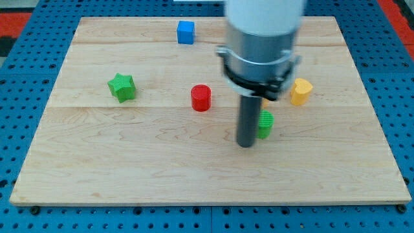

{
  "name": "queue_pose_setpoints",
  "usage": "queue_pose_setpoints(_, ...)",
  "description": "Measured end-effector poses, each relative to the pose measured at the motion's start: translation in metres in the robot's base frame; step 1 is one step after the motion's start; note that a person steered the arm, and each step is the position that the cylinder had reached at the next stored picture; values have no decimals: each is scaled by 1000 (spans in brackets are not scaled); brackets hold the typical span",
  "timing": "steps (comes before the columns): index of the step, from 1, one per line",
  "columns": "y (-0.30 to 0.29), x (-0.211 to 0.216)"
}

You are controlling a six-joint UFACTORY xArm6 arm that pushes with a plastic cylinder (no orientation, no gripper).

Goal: Move the green circle towards the top left

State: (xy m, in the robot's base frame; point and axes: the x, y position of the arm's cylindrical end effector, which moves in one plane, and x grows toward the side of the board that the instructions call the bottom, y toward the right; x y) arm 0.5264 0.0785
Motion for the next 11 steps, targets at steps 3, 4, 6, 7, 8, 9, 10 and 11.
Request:
queue_pose_setpoints(3, 75, -18)
queue_pose_setpoints(4, 33, -21)
queue_pose_setpoints(6, 10, -26)
queue_pose_setpoints(7, 40, -43)
queue_pose_setpoints(8, 19, -64)
queue_pose_setpoints(9, -20, -64)
queue_pose_setpoints(10, -68, -64)
queue_pose_setpoints(11, -96, -55)
